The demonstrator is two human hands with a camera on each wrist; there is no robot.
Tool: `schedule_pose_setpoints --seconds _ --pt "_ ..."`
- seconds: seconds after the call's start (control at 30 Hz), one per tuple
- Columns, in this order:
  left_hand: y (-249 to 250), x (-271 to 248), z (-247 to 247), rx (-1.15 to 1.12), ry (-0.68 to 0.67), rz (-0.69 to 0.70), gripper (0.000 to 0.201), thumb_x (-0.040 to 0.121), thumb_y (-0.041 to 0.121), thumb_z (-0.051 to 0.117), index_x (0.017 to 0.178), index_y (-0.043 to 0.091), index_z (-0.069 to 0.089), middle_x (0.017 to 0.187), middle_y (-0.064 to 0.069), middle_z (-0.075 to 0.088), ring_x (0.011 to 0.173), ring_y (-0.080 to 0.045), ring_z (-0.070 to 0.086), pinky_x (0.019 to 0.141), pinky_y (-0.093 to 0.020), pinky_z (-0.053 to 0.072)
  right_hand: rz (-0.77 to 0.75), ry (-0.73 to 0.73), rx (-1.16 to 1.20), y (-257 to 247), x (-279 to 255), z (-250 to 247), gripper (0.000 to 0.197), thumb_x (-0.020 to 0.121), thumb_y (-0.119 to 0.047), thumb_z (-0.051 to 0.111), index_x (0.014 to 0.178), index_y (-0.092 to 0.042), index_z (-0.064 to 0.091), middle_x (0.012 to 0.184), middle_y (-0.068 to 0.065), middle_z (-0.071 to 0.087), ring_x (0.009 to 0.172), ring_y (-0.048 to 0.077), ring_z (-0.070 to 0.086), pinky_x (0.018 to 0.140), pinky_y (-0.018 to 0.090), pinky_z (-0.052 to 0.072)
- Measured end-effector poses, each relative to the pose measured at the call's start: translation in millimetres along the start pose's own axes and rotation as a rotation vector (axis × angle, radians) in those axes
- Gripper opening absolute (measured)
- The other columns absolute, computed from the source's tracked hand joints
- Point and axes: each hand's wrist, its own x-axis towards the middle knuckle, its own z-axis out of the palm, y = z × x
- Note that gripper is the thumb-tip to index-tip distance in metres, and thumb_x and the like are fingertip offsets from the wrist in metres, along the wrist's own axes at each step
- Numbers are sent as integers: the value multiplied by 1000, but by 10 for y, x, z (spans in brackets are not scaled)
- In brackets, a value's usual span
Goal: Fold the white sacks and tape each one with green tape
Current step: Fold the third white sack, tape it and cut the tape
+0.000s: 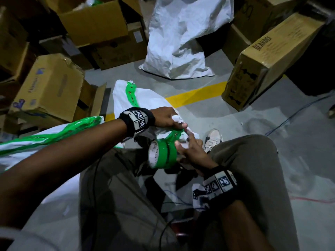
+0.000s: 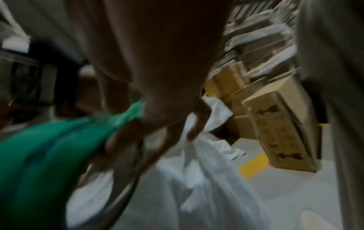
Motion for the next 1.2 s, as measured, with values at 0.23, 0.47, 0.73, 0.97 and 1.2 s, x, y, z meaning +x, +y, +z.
schedule_pose_setpoints --seconds 0.23,0.47,0.73,0.97,1.2 --pt "158 -168 159 48 85 84 58 72 75 55 81 18 57 88 -5 59 88 -27 56 72 -33 39 -309 607 -284 -1 110 191 33 81 -3 76 112 -7 67 120 20 42 99 29 54 87 10 32" --pt "-149 -675 652 -384 697 -243 77 48 85 72 91 23 57 98 3 57 100 -18 50 89 -36 45 -315 752 -25 -273 426 74 38 76 -42 83 74 -14 57 74 5 62 74 23 58 69 34 44" --pt "-192 -486 1081 -570 774 -93 58 67 67 67 96 17 74 91 -6 69 91 -25 64 74 -30 48 -219 531 -486 -520 479 -457 57 60 -72 77 77 -18 66 72 0 69 77 28 66 66 43 57" --pt "-186 -549 846 -360 698 -125 56 68 63 64 111 29 72 108 -9 54 107 -23 54 93 -27 45 -562 162 -765 -831 586 -673 42 74 -33 88 108 -20 67 101 -2 72 95 19 67 73 22 40" --pt "34 -455 798 -118 854 -211 51 73 54 73 120 35 68 112 -8 54 113 -23 50 94 -30 46 -608 472 -716 -712 520 -767 32 75 -27 86 102 -15 74 98 9 75 94 34 69 79 41 54"
